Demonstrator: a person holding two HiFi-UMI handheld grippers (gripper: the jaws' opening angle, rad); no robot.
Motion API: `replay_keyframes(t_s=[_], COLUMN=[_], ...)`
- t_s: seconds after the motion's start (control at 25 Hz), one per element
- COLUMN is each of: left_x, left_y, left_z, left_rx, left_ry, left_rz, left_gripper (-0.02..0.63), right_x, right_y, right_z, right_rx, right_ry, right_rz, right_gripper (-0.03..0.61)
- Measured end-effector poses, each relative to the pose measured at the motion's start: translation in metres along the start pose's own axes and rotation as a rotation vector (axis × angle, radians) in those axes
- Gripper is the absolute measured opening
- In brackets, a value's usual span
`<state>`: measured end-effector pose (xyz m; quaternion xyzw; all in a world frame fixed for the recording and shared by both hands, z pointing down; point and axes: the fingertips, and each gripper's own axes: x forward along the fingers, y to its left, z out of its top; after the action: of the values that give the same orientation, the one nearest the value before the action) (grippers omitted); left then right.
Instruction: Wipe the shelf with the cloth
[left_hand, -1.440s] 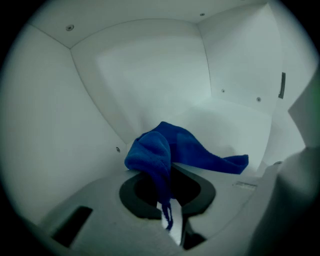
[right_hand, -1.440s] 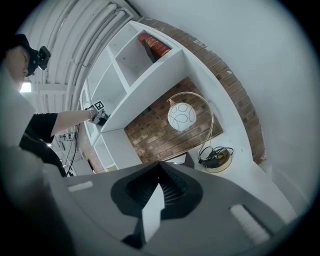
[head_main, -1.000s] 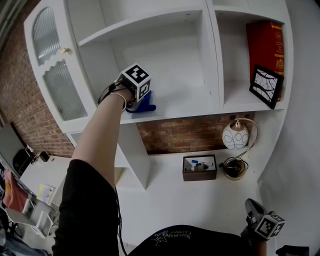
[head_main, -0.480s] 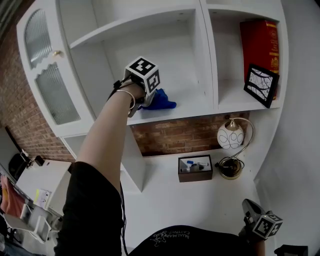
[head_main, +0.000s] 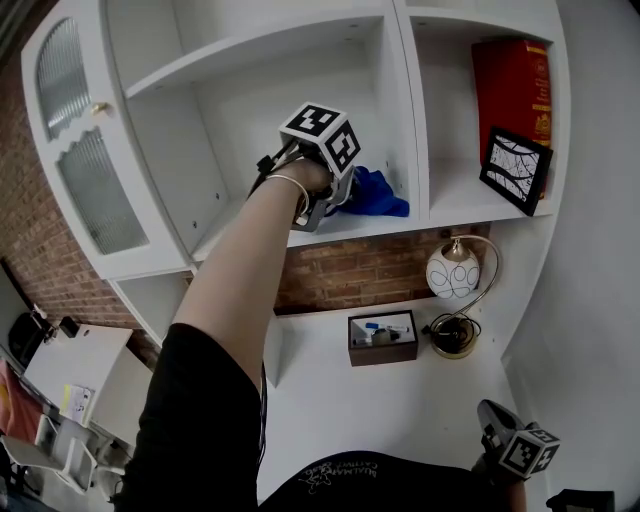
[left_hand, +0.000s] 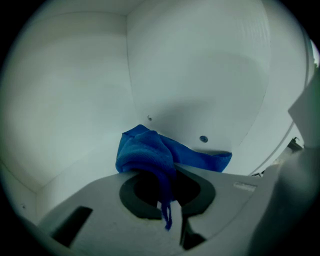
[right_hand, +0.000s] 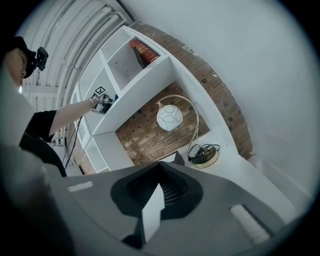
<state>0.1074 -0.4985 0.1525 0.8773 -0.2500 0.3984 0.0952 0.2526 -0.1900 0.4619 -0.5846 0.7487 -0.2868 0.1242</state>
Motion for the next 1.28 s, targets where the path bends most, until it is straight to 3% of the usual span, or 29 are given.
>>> replay_keyframes(t_s=[0.12, 0.32, 0.44, 0.52, 0.64, 0.76, 0.88, 1.12, 1.28], left_x=[0.009, 0.011, -0.002, -0.027, -0.079, -0.122, -0.138, -0.14, -0.14], left_y=[-0.027, -0.046, -0.034, -0.004, 0.057, 0.114, 0.13, 0.125, 0.128], left_z=[0.011, 0.018, 0.007, -0.008, -0.041, -0.104, -0.142, -0.162, -0.166], left_rx=[-0.001, 0.084, 0.252, 0.307, 0.188, 0.029, -0.067, -0.021, -0.101], left_ry=[-0.035, -0.061, -0.027, 0.029, 0.057, 0.155, 0.189, 0.344, 0.359], left_rz=[-0.104, -0.125, 0.012, 0.141, 0.282, 0.425, 0.446, 0.542, 0.581], left_gripper=[0.032, 0.032, 0.034, 0.034, 0.034, 0.034, 0.032, 0.034, 0.034], right_x=[-0.004, -0.008, -0.009, -0.008, -0.007, -0.003, 0.004, 0.009, 0.0], right_y=[0.0, 0.002, 0.005, 0.008, 0.012, 0.016, 0.022, 0.033, 0.024], right_z=[-0.004, -0.002, -0.003, -0.003, -0.004, -0.012, -0.02, -0.024, -0.029], right_rx=[0.01, 0.004, -0.004, -0.013, -0.018, -0.016, -0.006, -0.018, 0.002], right_ry=[0.002, -0.006, -0.001, 0.004, 0.008, 0.031, 0.054, 0.063, 0.063], right_rz=[-0.014, -0.021, -0.015, -0.005, 0.01, 0.034, 0.061, 0.098, 0.079], right_gripper=[0.008, 0.008, 0.008, 0.008, 0.008, 0.008, 0.008, 0.008, 0.008])
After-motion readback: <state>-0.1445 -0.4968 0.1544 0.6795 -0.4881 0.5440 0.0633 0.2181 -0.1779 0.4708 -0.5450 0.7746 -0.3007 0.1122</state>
